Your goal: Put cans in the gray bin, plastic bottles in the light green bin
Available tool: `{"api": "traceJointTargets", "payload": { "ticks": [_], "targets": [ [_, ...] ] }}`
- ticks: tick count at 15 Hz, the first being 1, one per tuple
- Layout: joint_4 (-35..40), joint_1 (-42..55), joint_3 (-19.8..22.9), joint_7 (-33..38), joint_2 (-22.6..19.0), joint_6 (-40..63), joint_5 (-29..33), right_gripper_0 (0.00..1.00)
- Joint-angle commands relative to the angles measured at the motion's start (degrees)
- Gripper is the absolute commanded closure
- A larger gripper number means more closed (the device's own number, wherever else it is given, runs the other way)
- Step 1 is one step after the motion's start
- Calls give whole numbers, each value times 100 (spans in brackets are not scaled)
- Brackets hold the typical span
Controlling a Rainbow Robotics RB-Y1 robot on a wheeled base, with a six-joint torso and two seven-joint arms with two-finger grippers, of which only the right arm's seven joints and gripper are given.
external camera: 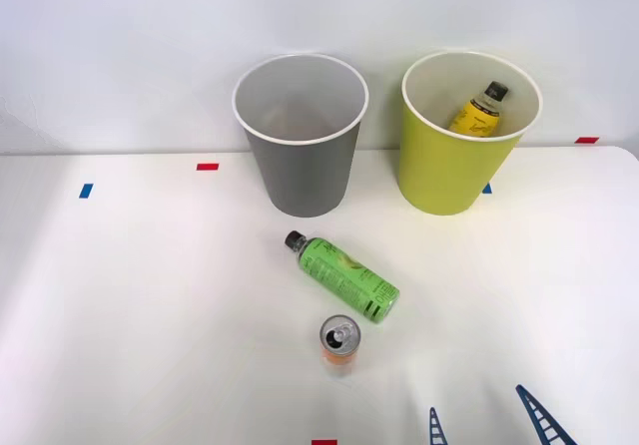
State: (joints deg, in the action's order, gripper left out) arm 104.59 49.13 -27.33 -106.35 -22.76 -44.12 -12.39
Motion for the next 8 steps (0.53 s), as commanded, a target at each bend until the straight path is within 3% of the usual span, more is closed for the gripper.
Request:
{"api": "traceJointTargets", "payload": {
  "ticks": [1, 8],
  "targets": [
    [0, 0, 0, 0, 0, 0, 0, 0],
    [0, 0, 0, 0, 0, 0, 0, 0]
  ]
}}
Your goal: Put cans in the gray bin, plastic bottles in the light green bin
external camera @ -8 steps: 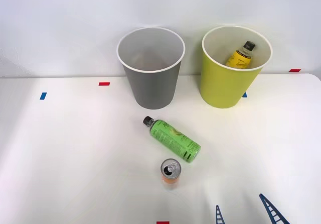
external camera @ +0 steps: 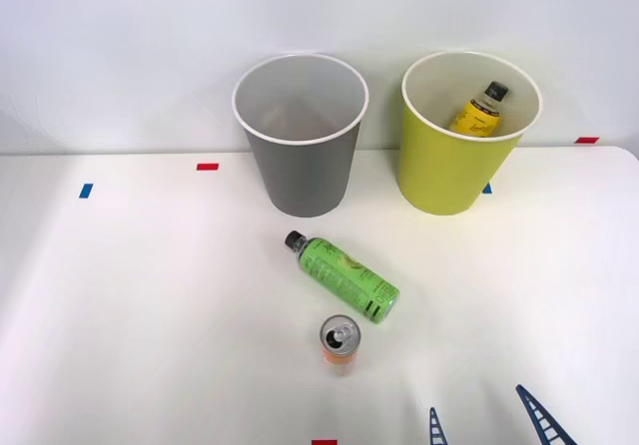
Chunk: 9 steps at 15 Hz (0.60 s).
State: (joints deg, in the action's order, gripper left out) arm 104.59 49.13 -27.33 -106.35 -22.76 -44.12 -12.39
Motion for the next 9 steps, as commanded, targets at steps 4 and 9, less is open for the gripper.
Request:
{"api": "traceJointTargets", "payload": {
  "ticks": [4, 9],
  "targets": [
    [0, 0, 0, 0, 0, 0, 0, 0],
    [0, 0, 0, 0, 0, 0, 0, 0]
  ]
}}
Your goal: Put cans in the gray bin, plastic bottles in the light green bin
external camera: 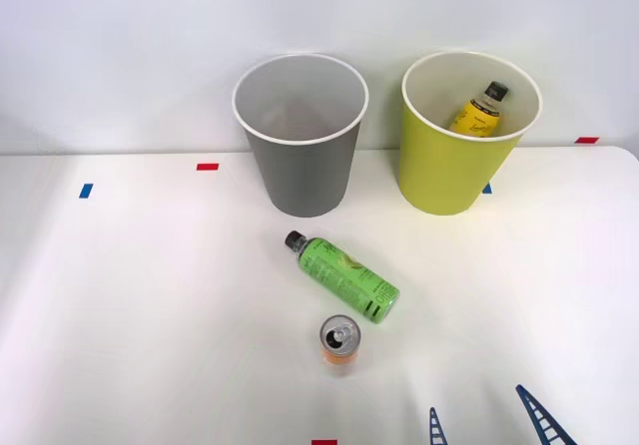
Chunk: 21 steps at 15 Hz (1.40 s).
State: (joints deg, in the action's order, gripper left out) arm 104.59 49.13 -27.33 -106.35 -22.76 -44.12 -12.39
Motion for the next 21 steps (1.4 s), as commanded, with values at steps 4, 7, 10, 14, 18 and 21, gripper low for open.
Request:
{"api": "traceJointTargets", "payload": {
  "ticks": [4, 7, 10, 14, 18, 21],
  "targets": [
    [0, 0, 0, 0, 0, 0, 0, 0],
    [0, 0, 0, 0, 0, 0, 0, 0],
    [0, 0, 0, 0, 0, 0, 0, 0],
    [0, 0, 0, 0, 0, 0, 0, 0],
    [0, 0, 0, 0, 0, 0, 0, 0],
    [0, 0, 0, 0, 0, 0, 0, 0]
  ]
}}
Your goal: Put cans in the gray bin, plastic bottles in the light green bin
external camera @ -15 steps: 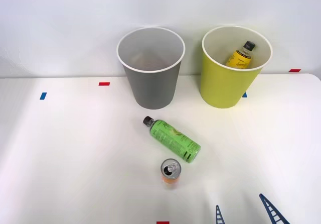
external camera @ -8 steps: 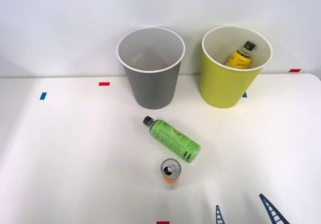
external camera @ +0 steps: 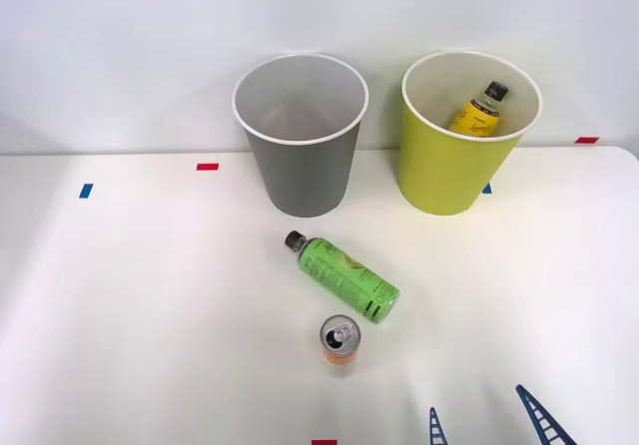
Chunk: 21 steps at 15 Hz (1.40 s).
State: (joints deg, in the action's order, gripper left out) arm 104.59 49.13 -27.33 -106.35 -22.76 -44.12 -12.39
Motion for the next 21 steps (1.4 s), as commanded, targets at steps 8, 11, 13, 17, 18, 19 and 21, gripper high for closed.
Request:
{"api": "traceJointTargets", "payload": {
  "ticks": [8, 11, 13, 17, 18, 19, 21],
  "targets": [
    [-132, -633, -738, -35, -1143, -246, -202, 0],
    [-141, -1354, -1468, -62, -1696, -229, -756, 0],
    [-141, -1819, -1942, -176, -1899, -237, -1151, 0],
    [-176, -2443, -2382, -545, -1942, -229, -1547, 0],
    [-211, -2575, -2487, -817, -1925, -220, -1775, 0],
    [-272, -2751, -2689, -1116, -1890, -229, -2101, 0],
    [-290, -2979, -2892, -1538, -1819, -229, -2523, 0]
  ]
}}
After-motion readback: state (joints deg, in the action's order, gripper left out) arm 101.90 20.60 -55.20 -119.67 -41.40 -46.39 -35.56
